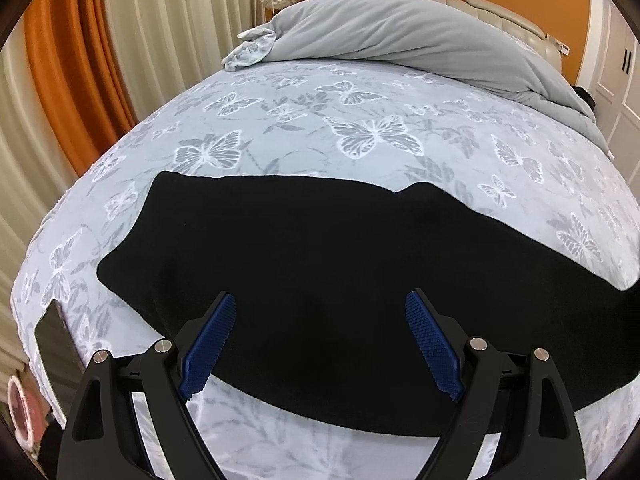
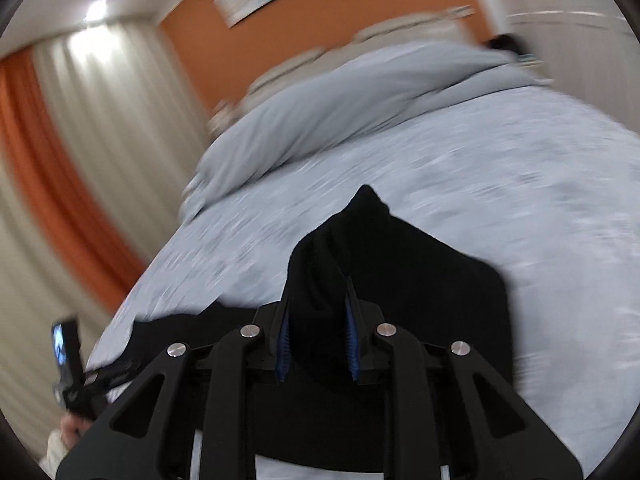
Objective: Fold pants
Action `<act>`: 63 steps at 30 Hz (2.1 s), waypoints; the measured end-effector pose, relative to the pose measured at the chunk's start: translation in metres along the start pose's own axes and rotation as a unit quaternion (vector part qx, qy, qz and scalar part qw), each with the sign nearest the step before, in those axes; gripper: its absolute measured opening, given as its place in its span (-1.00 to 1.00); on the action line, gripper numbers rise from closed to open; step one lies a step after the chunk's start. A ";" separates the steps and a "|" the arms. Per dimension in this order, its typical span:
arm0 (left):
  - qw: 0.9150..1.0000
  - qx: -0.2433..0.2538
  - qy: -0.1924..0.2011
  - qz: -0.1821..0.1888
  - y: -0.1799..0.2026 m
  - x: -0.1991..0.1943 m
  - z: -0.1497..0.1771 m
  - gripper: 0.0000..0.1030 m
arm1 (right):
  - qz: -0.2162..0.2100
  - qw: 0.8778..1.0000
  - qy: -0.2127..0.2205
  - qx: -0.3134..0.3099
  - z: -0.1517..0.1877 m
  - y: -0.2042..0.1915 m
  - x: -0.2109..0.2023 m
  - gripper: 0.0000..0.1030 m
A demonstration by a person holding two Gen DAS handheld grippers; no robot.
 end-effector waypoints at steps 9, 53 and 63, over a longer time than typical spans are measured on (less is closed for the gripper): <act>0.999 -0.033 -0.007 -0.015 -0.058 0.005 0.010 0.64 | 0.011 0.987 -0.133 -0.088 0.095 -0.060 0.102 -0.59; 0.969 -0.209 -0.049 0.118 -0.089 0.034 0.026 0.67 | 0.145 0.989 -0.012 0.028 0.030 0.128 -0.044 0.18; 0.926 -0.358 -0.074 0.093 -0.204 0.064 0.068 0.68 | 0.130 0.988 -0.068 0.049 0.060 0.122 -0.012 0.41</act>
Point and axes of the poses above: each gripper's, at about its wrist camera, not at the fingertips, and x roughly the way its jaws point, y to its right, z to its underside, the point moved 4 cm from there along x, roughly the way its jaws point, and after that the axes turned 12 degrees about x, right-handed, at the moved point
